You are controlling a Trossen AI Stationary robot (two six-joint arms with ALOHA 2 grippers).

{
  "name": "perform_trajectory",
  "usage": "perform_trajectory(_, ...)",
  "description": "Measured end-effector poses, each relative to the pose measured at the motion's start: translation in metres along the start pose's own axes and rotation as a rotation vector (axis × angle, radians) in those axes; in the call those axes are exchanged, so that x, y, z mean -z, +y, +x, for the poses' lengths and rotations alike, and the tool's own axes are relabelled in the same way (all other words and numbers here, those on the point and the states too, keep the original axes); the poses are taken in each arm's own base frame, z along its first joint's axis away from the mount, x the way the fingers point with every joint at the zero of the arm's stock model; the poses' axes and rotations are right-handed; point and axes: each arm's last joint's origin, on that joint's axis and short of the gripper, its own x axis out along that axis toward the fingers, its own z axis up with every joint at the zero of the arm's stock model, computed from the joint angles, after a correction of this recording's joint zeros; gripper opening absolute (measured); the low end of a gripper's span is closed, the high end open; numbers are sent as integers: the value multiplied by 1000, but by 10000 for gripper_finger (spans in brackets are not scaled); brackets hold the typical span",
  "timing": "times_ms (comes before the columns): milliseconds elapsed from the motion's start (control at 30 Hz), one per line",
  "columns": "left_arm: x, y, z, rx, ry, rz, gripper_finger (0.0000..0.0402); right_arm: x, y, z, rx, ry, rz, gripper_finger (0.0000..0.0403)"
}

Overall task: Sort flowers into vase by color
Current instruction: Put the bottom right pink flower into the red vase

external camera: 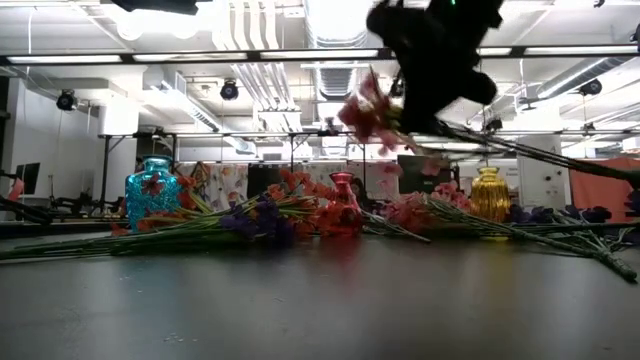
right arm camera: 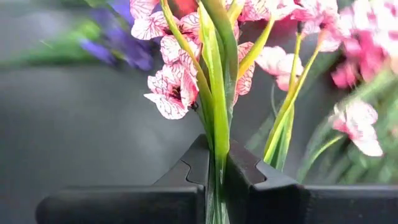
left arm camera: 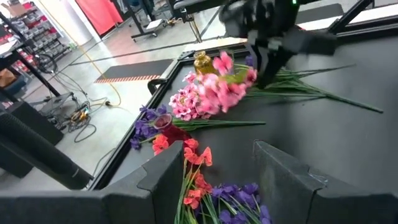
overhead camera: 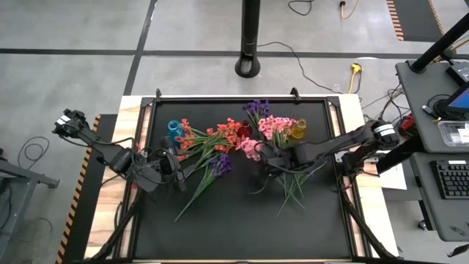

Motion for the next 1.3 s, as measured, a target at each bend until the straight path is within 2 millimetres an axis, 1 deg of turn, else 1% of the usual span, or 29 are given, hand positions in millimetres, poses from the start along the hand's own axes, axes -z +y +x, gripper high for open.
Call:
perform_trajectory(67, 0, 0, 0, 0, 0, -10, 176, -6, 2, -9, -55, -50, -3, 18)
perform_trajectory(167, 0, 0, 0, 1, 0, -14, 176, -9, 0, -20, -114, -54, 0, 18)
perform_trajectory(333, 0, 0, 0, 1, 1, -15, 176, -8, -1, -37, -159, -80, -19, 18)
perform_trajectory(433, 0, 0, 0, 1, 2, -24, 176, -8, 2, -50, -191, -154, -51, 18)
perform_trajectory(600, 1, 0, 0, 4, 5, -28, 176, -14, 10, -65, -282, -356, -120, 18)
perform_trajectory(767, 1, -1, 0, 42, 15, -31, 176, -26, 11, -72, -359, -652, -188, 18)
perform_trajectory(900, 1, -2, 0, 60, 19, -31, 176, -39, 3, -73, -383, -915, -212, 18)
perform_trajectory(1033, 2, -2, 0, 59, 21, -28, 176, -48, -11, -70, -354, -1131, -209, 18)
perform_trajectory(1200, 3, -2, 0, 59, 25, -23, 176, -60, -36, -67, -284, -1318, -145, 18)
perform_trajectory(1300, 4, -2, 0, 58, 27, -20, 176, -70, -51, -61, -217, -1352, -124, 18)
